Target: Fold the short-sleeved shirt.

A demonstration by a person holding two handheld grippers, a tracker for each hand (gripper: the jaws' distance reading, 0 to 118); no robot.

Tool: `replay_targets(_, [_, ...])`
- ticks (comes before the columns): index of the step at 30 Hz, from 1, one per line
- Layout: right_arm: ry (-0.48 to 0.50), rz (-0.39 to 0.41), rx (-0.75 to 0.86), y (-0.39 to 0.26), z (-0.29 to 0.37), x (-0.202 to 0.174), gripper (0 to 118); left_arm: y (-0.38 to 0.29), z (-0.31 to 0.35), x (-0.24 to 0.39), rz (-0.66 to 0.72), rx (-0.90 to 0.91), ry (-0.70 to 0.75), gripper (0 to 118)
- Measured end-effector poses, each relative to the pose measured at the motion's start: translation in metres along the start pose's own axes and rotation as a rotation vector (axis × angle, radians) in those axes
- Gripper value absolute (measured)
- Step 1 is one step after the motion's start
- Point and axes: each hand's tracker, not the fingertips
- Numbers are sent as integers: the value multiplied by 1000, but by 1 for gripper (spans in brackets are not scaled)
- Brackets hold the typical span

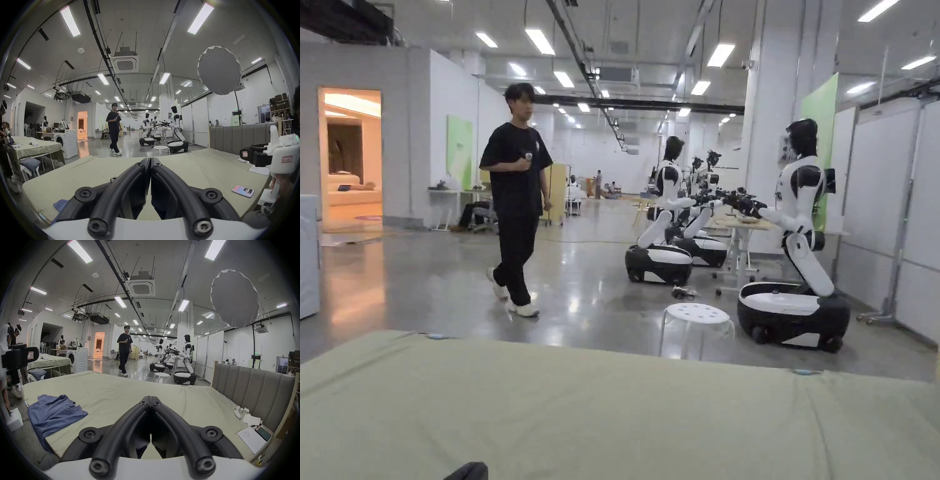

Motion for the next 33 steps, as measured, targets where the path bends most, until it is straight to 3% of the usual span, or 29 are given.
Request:
replay_targets(29, [-10, 15, -17, 2, 3, 9, 0, -2, -6, -1, 3, -55, 17, 3])
replay_targets(31, [-16, 62, -27, 2, 2, 8, 0, -3, -7, 0, -30, -67, 27, 3])
replay_targets(33, [-29, 182, -39, 2, 0, 3, 0, -4, -9, 3, -147, -91, 37, 3])
